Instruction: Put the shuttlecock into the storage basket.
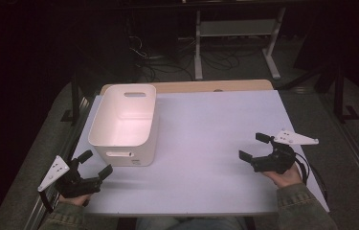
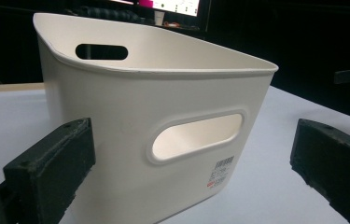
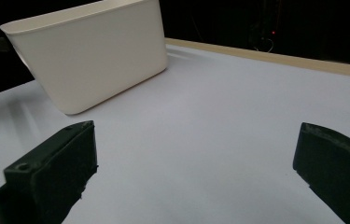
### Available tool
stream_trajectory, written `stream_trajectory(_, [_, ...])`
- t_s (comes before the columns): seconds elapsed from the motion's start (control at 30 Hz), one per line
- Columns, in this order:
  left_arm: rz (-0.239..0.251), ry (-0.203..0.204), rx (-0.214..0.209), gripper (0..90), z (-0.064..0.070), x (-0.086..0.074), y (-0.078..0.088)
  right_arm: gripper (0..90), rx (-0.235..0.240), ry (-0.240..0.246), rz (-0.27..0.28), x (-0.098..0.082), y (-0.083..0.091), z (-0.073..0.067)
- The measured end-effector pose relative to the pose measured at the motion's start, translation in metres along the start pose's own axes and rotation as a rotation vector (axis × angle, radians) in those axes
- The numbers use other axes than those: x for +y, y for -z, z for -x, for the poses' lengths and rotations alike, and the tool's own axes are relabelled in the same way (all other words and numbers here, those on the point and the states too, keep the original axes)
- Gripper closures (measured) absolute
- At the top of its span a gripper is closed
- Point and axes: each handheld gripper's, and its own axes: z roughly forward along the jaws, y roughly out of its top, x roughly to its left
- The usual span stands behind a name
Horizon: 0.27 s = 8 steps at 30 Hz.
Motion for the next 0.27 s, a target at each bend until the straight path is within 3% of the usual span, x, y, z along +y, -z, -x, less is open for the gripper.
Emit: stream_trajectory(0.27, [0.001,0.004,-0.002,0.0,0.0001,0.0000,-0.0003,0.0,-0.016,0.004,0.024,-0.0041,0.0066,0.0009])
